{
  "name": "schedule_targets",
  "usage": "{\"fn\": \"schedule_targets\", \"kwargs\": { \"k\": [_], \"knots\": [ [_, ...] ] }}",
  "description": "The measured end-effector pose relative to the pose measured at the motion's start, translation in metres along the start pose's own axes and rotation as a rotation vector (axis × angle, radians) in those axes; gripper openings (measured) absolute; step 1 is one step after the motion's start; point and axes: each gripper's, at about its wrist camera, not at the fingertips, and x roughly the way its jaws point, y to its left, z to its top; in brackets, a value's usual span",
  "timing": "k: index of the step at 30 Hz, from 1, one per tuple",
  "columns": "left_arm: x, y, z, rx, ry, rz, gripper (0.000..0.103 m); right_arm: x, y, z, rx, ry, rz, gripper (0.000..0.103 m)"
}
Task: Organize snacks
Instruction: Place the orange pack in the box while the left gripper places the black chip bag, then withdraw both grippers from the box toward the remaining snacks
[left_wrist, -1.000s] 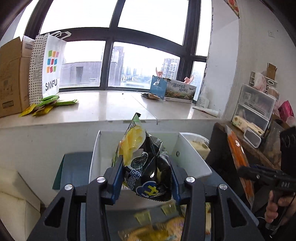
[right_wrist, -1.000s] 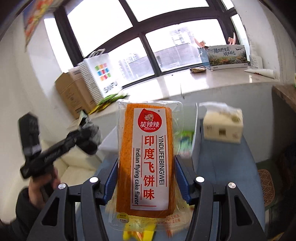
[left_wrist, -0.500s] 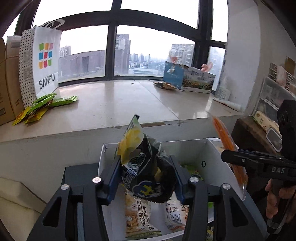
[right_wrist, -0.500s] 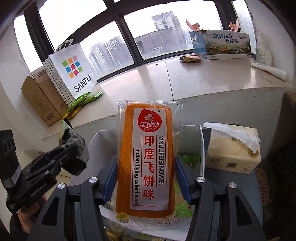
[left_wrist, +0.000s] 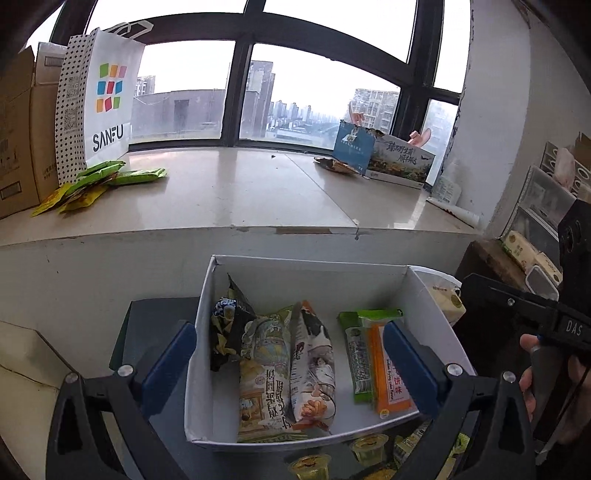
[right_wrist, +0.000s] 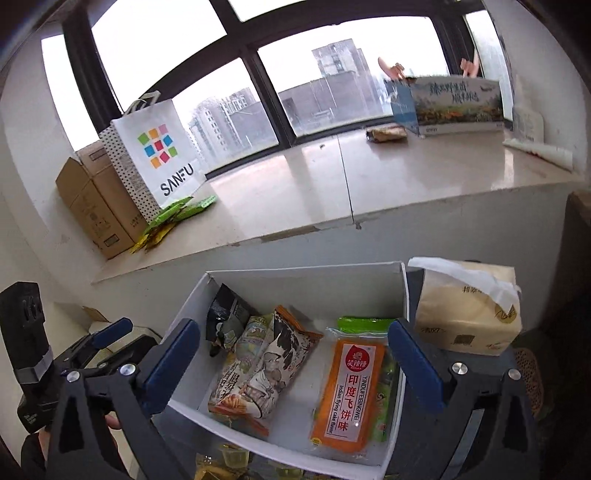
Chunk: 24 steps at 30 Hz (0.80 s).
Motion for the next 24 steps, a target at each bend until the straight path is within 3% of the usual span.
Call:
{"fn": "schedule_targets", "kwargs": {
  "k": [7, 12, 19, 24],
  "knots": [
    [-0.053, -0.016, -0.027, 0.037, -0.049, -0.062, 0.103, -0.066, 0.022, -0.020, -0.125, -0.132, 0.050, 0.103],
    [-0.090, -0.030, -0.054, 0.072, -0.086, -0.080, 0.103, -0.110, 0.040, -0.054, -0.260, -0.207, 0.010, 0.103],
    [-0.147, -0.044, -0.098, 0.067, -0.150, -0.120, 0.103, -0.173, 0.040, -0.122, -0.291, -0.270, 0.020, 0.103],
    [-0.174, -0.059, -0.132, 0.109, -0.147, -0.128, 0.103, -0.193, 0.018, -0.176, -0.208, -0.246, 0.002, 0.103]
  ]
}}
